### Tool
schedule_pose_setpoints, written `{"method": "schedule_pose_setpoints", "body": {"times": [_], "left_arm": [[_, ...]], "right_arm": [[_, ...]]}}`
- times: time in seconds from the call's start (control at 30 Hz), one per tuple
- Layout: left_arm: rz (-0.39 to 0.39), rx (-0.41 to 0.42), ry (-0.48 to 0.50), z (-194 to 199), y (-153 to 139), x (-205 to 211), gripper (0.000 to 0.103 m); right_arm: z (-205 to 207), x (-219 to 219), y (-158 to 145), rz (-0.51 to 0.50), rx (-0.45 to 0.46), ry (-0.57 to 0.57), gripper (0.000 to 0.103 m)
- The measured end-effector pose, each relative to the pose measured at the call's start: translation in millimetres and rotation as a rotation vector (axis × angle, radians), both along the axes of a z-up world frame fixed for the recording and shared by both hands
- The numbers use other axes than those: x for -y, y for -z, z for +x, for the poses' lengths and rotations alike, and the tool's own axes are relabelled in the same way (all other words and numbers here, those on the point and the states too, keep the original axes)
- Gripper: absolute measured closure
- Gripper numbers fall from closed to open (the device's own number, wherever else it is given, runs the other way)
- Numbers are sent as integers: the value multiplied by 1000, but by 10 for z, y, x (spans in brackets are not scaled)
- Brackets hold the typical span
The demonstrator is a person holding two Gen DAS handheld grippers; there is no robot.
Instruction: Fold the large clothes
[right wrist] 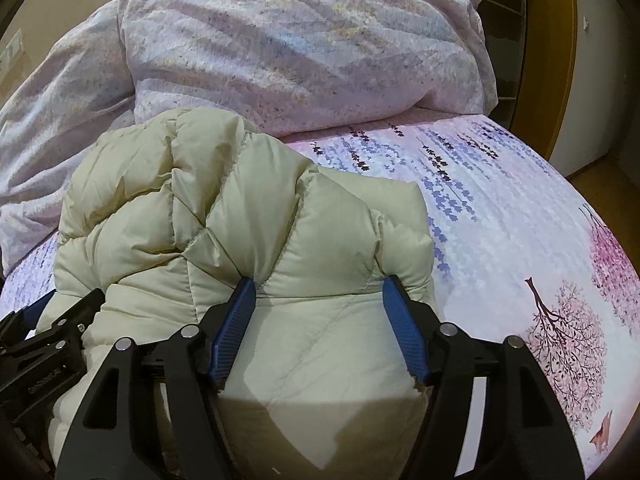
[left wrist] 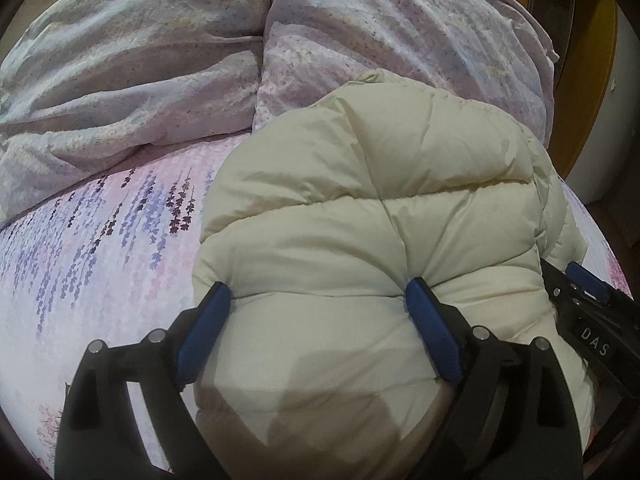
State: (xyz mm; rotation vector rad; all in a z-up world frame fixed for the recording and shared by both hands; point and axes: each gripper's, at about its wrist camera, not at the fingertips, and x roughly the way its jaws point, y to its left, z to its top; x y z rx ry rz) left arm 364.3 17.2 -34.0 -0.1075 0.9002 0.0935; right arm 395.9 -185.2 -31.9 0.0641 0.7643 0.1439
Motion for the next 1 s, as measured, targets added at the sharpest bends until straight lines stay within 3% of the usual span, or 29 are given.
{"method": "schedule_pose_setpoints", "body": {"times": [0.27, 1.0], "left_arm": [[-9, 20, -9, -21, 39, 1, 12], [-52, 28, -33, -16, 111, -30, 8]], "right_arm": [[22, 50, 63, 21, 10, 22, 22], [39, 39, 91, 22, 9, 23, 22]]}}
